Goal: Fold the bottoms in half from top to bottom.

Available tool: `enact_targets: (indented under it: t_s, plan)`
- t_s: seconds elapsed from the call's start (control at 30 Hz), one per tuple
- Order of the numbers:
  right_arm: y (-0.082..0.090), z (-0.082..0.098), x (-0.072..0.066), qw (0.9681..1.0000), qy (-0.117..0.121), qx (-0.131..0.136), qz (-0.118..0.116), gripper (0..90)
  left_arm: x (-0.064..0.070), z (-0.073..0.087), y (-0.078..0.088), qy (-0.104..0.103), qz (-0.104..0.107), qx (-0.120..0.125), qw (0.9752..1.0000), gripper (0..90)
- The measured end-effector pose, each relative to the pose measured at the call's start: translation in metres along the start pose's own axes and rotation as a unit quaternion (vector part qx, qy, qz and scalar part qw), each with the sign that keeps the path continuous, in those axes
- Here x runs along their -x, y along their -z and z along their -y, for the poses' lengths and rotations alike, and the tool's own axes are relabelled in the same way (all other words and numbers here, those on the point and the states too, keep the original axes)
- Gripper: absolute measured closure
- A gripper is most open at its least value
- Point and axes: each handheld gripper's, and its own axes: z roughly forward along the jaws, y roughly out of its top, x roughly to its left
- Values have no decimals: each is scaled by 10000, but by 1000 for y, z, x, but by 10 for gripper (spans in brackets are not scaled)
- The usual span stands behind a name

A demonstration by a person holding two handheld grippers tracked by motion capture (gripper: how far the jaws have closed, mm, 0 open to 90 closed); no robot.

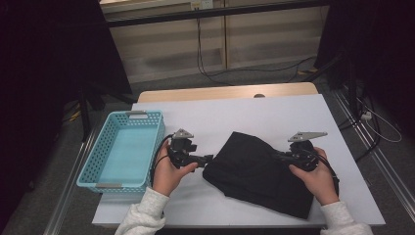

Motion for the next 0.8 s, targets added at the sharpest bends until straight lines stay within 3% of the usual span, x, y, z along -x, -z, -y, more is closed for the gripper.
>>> enact_targets:
  t_s: [0.8]
  plan:
    - [6,6,3,10000,-76,11,45,834,-1,3,-2,47,3,-30,10000,201]
